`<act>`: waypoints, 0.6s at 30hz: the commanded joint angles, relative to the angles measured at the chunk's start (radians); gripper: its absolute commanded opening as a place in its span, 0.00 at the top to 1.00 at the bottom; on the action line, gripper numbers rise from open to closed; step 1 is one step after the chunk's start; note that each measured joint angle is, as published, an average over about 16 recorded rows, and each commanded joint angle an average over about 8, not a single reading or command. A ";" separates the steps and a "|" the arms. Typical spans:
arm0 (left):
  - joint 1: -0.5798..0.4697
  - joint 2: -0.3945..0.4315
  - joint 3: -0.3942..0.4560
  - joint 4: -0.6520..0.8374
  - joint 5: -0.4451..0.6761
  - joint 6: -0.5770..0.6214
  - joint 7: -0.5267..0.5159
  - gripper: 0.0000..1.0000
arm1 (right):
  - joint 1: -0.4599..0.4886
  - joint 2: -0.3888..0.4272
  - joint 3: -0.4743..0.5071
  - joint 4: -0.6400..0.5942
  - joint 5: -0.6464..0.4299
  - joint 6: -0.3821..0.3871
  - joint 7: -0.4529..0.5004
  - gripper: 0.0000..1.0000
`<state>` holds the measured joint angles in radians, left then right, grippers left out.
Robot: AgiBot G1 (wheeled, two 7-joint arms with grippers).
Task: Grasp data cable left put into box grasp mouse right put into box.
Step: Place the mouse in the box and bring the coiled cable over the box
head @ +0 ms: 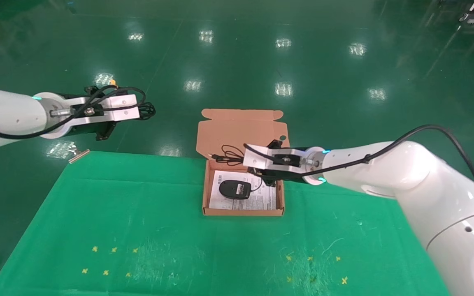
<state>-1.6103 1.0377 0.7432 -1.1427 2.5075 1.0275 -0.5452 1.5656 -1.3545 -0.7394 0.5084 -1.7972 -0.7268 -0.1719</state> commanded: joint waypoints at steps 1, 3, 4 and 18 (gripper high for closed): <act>0.000 0.000 0.000 -0.001 0.000 0.000 0.000 1.00 | -0.005 -0.006 -0.009 -0.012 0.009 0.014 -0.003 1.00; 0.000 0.000 0.000 -0.001 0.000 0.000 -0.001 1.00 | -0.008 -0.008 -0.024 -0.011 0.030 0.027 -0.013 1.00; 0.000 0.000 0.000 -0.001 0.000 0.000 -0.001 1.00 | -0.009 -0.009 -0.032 -0.010 0.040 0.033 -0.019 0.96; 0.003 0.001 0.000 -0.003 -0.001 0.001 -0.001 1.00 | -0.014 0.004 -0.082 0.002 0.087 0.053 -0.053 0.00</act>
<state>-1.6043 1.0416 0.7436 -1.1456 2.5038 1.0264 -0.5463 1.5509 -1.3476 -0.8241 0.5150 -1.7091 -0.6731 -0.2229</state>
